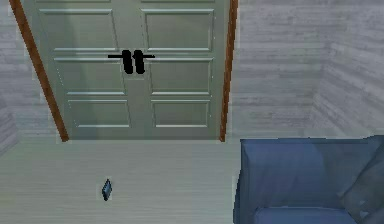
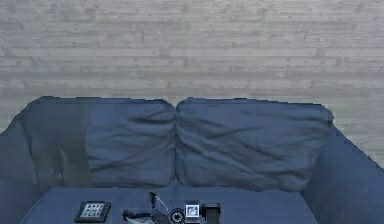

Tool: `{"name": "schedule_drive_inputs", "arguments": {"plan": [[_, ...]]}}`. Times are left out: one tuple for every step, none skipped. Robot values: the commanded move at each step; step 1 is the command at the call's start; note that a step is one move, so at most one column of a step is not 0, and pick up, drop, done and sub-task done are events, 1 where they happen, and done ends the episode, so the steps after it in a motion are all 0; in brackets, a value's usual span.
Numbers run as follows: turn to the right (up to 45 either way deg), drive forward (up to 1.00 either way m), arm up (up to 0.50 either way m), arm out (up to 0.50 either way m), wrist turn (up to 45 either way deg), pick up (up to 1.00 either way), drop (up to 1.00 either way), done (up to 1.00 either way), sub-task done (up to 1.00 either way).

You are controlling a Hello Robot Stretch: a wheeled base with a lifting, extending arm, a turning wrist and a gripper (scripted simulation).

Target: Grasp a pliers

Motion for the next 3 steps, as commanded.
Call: {"name": "schedule_drive_inputs", "arguments": {"plan": [[0.0,0.00,0.00,0.00,45.0,0.00,0.00,0.00,0.00],[0.0,0.00,0.00,0.00,3.0,0.00,0.00,0.00,0.00],[0.0,0.00,-0.30,0.00,0.0,0.00,0.00,0.00,0.00]]}}
